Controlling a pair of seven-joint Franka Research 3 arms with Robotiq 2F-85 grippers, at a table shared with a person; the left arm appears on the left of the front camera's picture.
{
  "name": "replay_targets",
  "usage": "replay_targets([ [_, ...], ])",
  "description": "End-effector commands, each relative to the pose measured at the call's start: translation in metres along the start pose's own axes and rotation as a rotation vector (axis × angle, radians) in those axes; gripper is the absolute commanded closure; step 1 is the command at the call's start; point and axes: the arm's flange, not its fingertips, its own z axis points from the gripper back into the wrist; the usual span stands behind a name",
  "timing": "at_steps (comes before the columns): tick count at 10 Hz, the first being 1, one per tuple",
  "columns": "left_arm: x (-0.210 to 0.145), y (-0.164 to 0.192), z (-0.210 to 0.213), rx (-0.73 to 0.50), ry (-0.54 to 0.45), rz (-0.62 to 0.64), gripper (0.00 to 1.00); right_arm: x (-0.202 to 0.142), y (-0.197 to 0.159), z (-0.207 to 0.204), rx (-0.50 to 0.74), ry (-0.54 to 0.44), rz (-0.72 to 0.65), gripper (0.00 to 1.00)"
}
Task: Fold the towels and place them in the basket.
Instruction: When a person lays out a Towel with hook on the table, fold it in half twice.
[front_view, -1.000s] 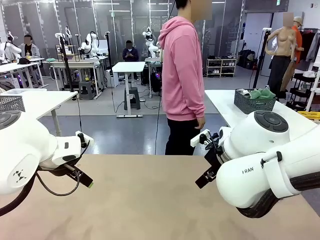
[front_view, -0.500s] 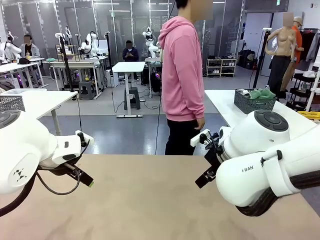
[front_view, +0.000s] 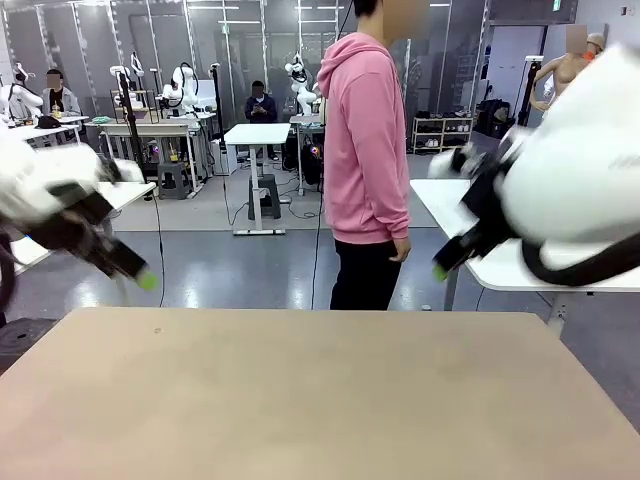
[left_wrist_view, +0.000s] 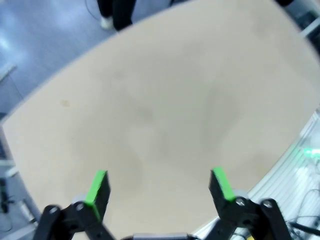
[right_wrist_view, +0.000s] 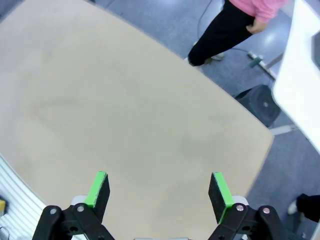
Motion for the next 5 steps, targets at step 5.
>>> replay_targets([
  [5, -0.051, -0.012, 0.231, 0.079, -0.045, 0.059, 0.00, -0.082, -0.049, 0.182, -0.070, -0.082, -0.120, 0.00],
])
